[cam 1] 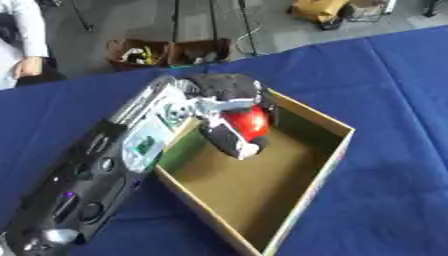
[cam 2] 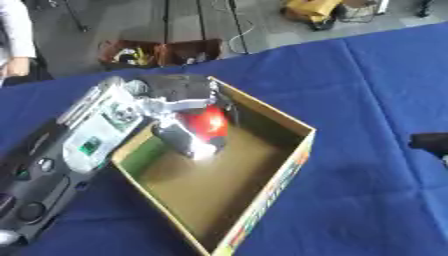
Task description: Pick up objects on the table and place them in the box.
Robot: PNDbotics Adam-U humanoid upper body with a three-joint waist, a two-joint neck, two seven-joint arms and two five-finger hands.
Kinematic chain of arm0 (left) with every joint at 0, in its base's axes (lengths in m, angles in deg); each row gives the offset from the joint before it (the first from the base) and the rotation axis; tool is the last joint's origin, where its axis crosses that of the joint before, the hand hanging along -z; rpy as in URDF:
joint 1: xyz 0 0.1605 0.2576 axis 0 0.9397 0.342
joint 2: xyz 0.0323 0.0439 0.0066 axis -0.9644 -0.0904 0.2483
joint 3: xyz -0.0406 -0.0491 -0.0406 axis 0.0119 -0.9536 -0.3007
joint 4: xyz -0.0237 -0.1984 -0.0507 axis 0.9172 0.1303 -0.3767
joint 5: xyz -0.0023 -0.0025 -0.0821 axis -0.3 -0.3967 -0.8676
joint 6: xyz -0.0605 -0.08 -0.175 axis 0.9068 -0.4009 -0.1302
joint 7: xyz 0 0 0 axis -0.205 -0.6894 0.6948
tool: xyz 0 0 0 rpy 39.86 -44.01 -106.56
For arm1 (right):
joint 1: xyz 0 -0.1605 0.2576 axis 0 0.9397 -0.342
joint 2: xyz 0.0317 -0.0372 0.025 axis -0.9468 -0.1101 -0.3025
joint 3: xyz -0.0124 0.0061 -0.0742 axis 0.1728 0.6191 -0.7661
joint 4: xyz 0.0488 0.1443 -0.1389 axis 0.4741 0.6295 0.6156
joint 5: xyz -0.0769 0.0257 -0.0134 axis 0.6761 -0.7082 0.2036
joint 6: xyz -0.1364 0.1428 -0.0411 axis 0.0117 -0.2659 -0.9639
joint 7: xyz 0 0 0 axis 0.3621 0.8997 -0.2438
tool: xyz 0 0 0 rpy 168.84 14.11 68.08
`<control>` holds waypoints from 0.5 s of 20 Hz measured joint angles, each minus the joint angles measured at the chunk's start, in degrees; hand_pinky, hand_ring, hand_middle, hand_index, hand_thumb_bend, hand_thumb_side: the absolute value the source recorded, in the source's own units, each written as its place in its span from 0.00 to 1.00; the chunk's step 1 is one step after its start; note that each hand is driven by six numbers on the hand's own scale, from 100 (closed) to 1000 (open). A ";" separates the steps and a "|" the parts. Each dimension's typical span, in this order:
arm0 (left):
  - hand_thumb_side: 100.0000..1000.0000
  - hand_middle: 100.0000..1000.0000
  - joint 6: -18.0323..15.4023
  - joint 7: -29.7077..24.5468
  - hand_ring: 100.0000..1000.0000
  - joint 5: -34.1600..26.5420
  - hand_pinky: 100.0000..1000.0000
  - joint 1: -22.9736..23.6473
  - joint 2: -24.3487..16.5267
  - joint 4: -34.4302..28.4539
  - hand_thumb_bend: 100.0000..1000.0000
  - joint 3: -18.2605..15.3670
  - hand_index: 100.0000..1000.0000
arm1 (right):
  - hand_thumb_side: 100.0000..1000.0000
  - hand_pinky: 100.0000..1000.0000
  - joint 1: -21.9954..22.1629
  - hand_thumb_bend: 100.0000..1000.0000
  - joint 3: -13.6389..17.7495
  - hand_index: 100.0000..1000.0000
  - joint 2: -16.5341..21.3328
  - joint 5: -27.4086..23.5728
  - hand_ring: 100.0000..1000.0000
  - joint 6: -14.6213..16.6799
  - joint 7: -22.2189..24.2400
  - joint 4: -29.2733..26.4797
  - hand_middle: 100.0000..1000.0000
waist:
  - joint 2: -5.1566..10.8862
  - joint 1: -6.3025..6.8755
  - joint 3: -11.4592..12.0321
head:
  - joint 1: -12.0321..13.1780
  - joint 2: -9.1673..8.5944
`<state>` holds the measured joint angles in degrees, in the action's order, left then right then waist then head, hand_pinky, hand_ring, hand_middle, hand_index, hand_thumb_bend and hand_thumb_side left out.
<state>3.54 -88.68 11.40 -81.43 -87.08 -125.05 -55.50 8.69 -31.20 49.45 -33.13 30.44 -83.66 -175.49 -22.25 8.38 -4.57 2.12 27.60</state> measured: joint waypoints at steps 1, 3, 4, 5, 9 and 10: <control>0.17 0.59 -0.58 0.56 0.71 1.29 0.06 0.01 0.39 0.82 0.00 0.11 0.72 | 0.86 0.86 0.00 0.00 0.00 0.63 0.00 0.00 0.76 0.02 -0.04 0.00 0.53 | 0.00 -0.01 -0.01 | 0.13 -0.08; 0.17 0.60 -1.72 1.65 0.72 3.68 0.06 0.01 1.00 2.24 0.00 0.28 0.72 | 0.86 0.86 0.00 0.00 0.01 0.63 -0.01 0.00 0.76 0.02 -0.13 0.00 0.53 | 0.00 -0.03 -0.01 | 0.32 -0.09; 0.17 0.60 -2.25 2.09 0.72 4.61 0.06 0.02 1.25 2.91 0.00 0.30 0.72 | 0.86 0.86 0.00 0.00 0.01 0.63 -0.01 0.00 0.76 0.01 -0.17 0.00 0.53 | 0.00 -0.03 -0.01 | 0.36 -0.09; 0.17 0.59 -2.75 2.43 0.72 5.37 0.06 0.08 1.50 3.55 0.00 0.32 0.72 | 0.86 0.86 0.00 0.00 0.01 0.63 -0.01 0.00 0.76 0.02 -0.19 0.00 0.53 | 0.00 -0.03 -0.01 | 0.40 -0.09; 0.17 0.61 -4.05 3.38 0.73 7.26 0.06 0.63 2.45 5.64 0.00 0.45 0.73 | 0.87 0.86 0.01 0.00 0.03 0.63 -0.03 0.00 0.76 0.05 -0.23 0.00 0.53 | -0.06 -0.04 -0.05 | 0.55 -0.09; 0.16 0.61 -4.35 3.59 0.73 7.68 0.07 0.83 2.68 6.20 0.00 0.61 0.74 | 0.86 0.86 0.01 0.00 0.03 0.63 -0.04 0.00 0.76 0.05 -0.23 0.00 0.53 | -0.12 -0.04 -0.11 | 0.57 -0.09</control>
<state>-0.80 -85.09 19.08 -80.60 -84.40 -118.85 -54.88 8.70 -31.17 49.40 -33.13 30.49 -83.89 -175.49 -22.37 8.35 -4.68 2.68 27.51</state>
